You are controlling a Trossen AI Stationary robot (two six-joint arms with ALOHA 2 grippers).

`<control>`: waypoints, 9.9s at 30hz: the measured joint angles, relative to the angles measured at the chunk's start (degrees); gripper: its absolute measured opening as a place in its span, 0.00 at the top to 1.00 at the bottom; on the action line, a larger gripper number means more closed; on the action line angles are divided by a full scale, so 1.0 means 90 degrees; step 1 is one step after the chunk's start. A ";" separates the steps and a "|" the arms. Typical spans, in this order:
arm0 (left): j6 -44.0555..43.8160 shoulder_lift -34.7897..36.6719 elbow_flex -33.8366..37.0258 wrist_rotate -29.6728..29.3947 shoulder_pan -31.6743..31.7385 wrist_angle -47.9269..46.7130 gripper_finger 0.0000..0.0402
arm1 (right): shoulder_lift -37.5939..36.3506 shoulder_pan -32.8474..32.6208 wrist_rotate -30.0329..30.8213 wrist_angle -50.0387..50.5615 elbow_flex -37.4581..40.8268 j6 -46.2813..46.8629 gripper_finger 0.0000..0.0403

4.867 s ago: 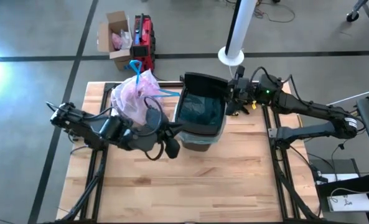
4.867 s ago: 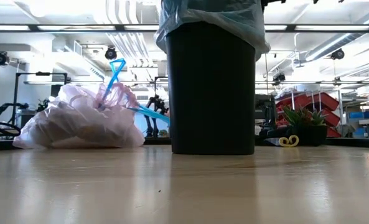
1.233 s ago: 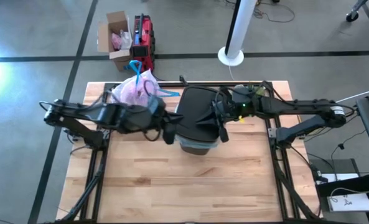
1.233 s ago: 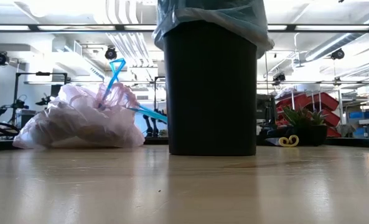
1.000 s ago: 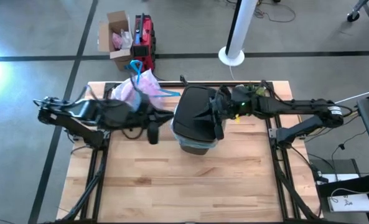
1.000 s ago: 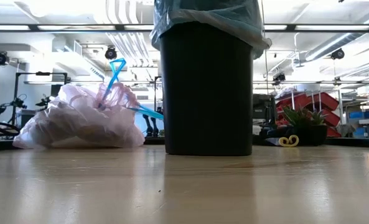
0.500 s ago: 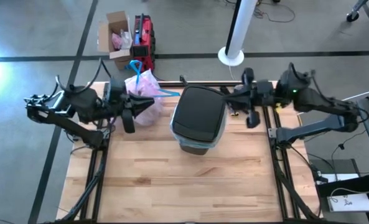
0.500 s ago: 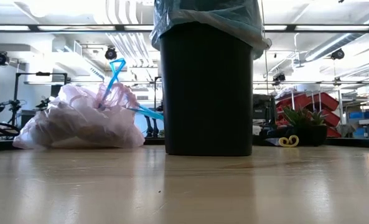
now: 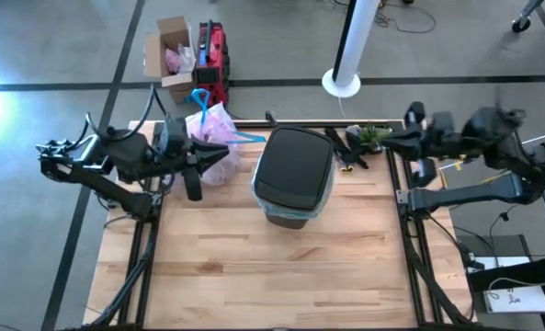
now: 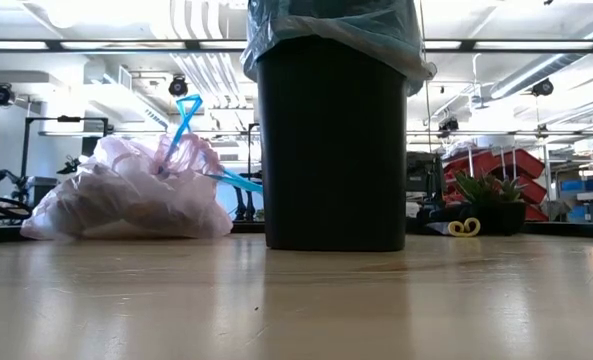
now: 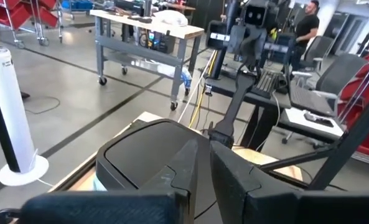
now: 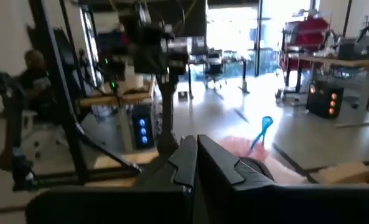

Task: Place trash/remove bag and relplace
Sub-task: Return to Home Position

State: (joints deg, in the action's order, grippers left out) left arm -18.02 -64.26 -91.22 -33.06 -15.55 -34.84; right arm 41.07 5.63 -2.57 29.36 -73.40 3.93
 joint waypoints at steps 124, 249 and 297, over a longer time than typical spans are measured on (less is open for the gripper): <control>0.1063 0.6983 1.0071 0.2125 0.1824 0.4316 0.93 | -0.3746 -0.0015 0.0294 -0.5702 0.8086 0.0577 1.00; 0.1375 0.5181 1.0081 0.2730 0.1817 0.4234 0.93 | -0.4263 -0.0680 0.0282 -0.3337 0.8089 0.0538 1.00; 0.1375 0.5150 1.0081 0.2735 0.1817 0.4253 0.93 | -0.4263 -0.0680 0.0285 -0.3337 0.8089 0.0541 1.00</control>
State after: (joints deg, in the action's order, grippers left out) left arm -5.65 -17.91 -0.49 -8.45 0.80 3.44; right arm 2.70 -0.49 -0.01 -0.67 -0.60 8.80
